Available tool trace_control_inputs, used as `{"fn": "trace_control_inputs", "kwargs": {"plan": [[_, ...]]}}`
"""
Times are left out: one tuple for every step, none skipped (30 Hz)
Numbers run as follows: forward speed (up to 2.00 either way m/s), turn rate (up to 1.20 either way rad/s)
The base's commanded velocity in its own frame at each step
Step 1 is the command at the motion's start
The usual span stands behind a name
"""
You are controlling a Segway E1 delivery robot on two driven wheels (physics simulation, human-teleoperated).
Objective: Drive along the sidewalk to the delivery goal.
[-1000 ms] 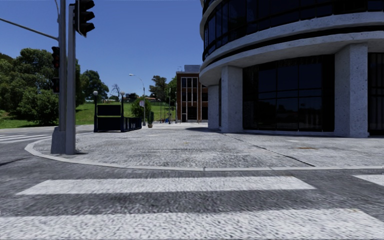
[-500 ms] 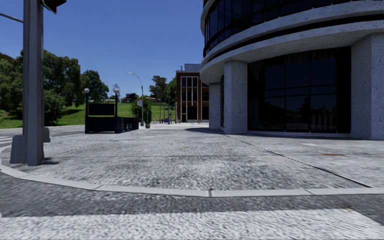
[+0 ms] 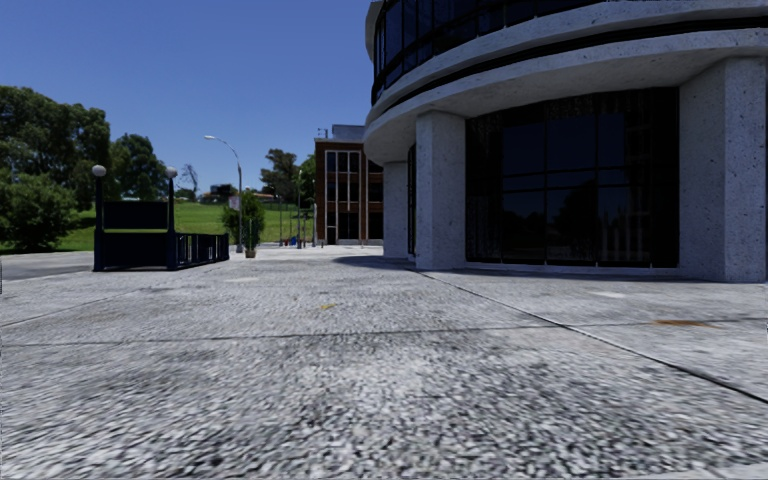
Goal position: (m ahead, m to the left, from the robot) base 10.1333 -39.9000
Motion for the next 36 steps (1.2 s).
{"fn": "trace_control_inputs", "kwargs": {"plan": [[1.8, -0.4], [1.8, -0.4], [1.76, -0.4], [1.67, -0.41], [1.59, -0.45], [1.5, -0.47], [1.5, -0.47], [1.45, -0.48], [1.44, -0.48], [1.43, -0.48], [1.43, -0.48], [1.42, -0.48], [1.4, -0.49], [1.4, -0.49], [1.39, -0.49], [1.39, -0.49], [1.39, -0.49], [1.39, -0.49], [1.39, -0.49], [1.39, -0.49], [1.39, -0.49], [1.39, -0.5], [1.39, -0.5], [1.39, -0.5], [1.39, -0.52], [1.39, -0.52], [1.39, -0.52], [1.39, -0.52], [1.39, -0.52], [1.39, -0.52], [1.39, -0.52], [1.39, -0.52], [1.39, -0.52], [1.39, -0.52], [1.39, -0.52], [1.39, -0.52]]}}
